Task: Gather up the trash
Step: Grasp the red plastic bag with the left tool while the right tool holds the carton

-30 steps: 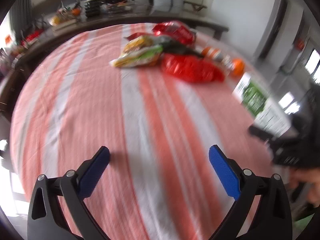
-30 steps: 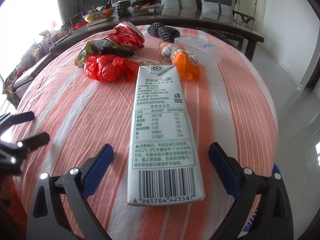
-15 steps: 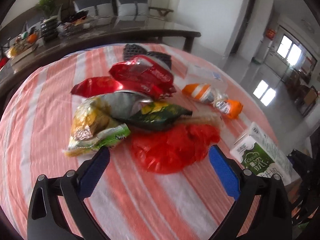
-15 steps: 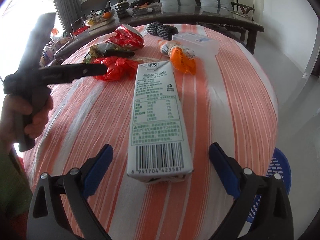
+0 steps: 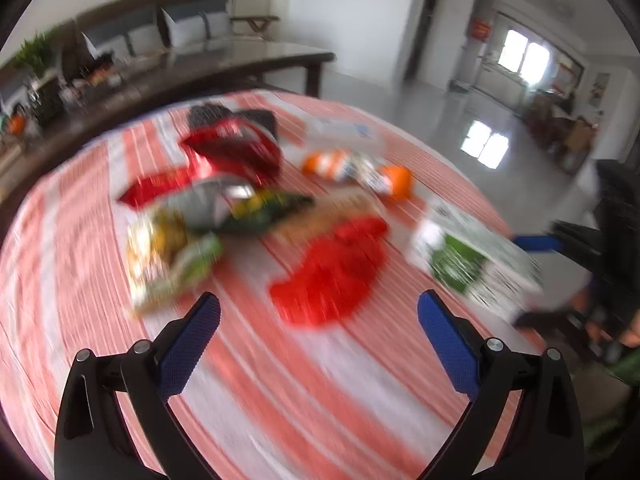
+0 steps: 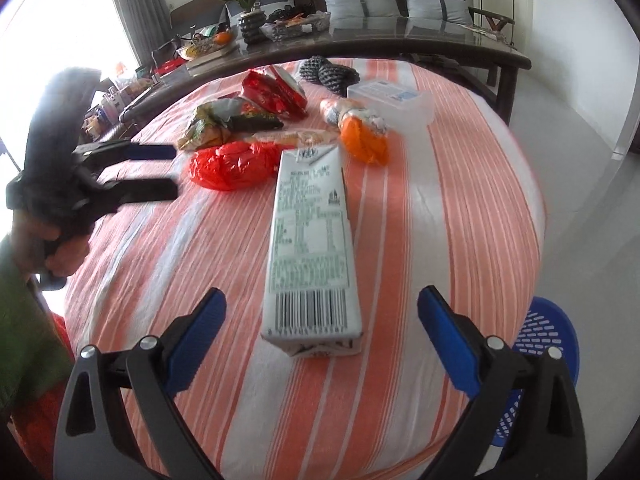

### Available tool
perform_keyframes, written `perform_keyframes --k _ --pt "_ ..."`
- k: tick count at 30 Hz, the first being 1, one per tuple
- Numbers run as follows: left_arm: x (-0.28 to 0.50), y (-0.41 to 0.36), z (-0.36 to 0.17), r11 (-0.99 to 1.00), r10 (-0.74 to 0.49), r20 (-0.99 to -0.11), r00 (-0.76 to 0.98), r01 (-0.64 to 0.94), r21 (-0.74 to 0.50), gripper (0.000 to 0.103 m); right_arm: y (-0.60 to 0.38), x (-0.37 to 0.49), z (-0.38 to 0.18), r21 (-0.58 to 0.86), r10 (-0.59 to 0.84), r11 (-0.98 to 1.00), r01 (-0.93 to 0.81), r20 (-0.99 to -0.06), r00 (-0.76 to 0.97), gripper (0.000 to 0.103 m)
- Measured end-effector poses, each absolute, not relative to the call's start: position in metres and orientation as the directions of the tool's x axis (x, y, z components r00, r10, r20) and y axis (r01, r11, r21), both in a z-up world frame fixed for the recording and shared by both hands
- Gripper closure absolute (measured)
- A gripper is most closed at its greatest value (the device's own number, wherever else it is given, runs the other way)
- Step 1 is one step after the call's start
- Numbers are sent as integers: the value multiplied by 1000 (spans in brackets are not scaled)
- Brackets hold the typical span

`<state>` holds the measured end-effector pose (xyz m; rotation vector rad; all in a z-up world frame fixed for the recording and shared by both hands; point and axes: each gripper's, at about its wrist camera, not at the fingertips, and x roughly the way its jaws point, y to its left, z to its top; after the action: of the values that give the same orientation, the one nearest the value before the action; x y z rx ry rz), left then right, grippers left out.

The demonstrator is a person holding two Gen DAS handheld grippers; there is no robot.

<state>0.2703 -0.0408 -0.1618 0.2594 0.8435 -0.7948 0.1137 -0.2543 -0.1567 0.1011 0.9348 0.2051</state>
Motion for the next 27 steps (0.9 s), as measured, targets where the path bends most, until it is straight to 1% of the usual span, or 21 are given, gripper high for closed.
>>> perform_keyframes --k 3,5,6,7,8,9,10,11,12,13,14,15,16,17,18,20,21,22,24,25,27 --pt "277 -62 -170 684 -473 -775 420 730 -22 5 -250 123 -153 155 198 980 -125 -817 542 9" --pt "274 -70 -174 664 -462 -778 426 747 15 6 -247 130 -150 141 185 982 -123 -829 528 9" --pt "273 -72 -174 659 -461 -779 425 752 21 11 -246 133 -149 130 177 983 -125 -836 520 9" --pt "270 -72 -173 653 -460 -784 418 757 20 22 -244 136 -148 120 169 984 -128 -842 513 9" --pt "270 -74 -175 650 -454 -792 408 760 19 28 -243 139 -146 110 161 986 -129 -846 509 9" --pt "270 -76 -177 653 -439 -802 405 757 25 43 -243 142 -146 98 152 986 -131 -850 505 10" --pt "267 -77 -179 658 -424 -809 407 752 33 47 -241 145 -145 85 142 987 -135 -855 498 10" --pt "264 -74 -179 672 -407 -812 418 740 44 49 -239 148 -145 72 133 987 -140 -861 492 12" --pt "262 -77 -180 685 -394 -814 427 727 50 55 -238 151 -145 60 123 988 -145 -867 484 22" --pt "258 -73 -178 703 -381 -817 434 709 49 56 -237 153 -146 53 116 988 -144 -873 473 29" --pt "251 -66 -176 731 -365 -821 438 682 40 56 -237 156 -146 50 111 989 -142 -878 465 44" --pt "244 -60 -174 747 -358 -826 435 664 26 56 -237 158 -147 47 109 988 -145 -882 459 52" --pt "233 -54 -172 763 -349 -833 430 646 14 55 -236 158 -146 43 108 988 -151 -883 457 57" --pt "224 -50 -172 774 -339 -838 427 633 10 55 -236 158 -146 46 114 987 -156 -882 457 66" --pt "211 -46 -171 778 -337 -844 417 629 0 54 -237 156 -143 61 128 986 -158 -881 456 66" --pt "193 -39 -171 775 -352 -844 404 632 -21 44 -236 152 -140 93 164 980 -177 -879 448 66" --pt "188 -36 -171 772 -365 -844 394 634 -38 34 -234 151 -139 89 166 978 -191 -881 442 66" --pt "187 -33 -170 772 -380 -840 387 633 -58 29 -232 150 -140 85 164 977 -197 -886 434 66" --pt "190 -30 -169 778 -393 -833 391 624 -74 26 -232 153 -145 94 167 976 -195 -899 405 65" --pt "193 -30 -169 776 -391 -832 393 626 -69 21 -232 154 -147 100 171 976 -193 -902 397 63" --pt "199 -35 -174 755 -391 -844 368 653 -65 18 -232 155 -146 85 152 979 -183 -907 393 45"
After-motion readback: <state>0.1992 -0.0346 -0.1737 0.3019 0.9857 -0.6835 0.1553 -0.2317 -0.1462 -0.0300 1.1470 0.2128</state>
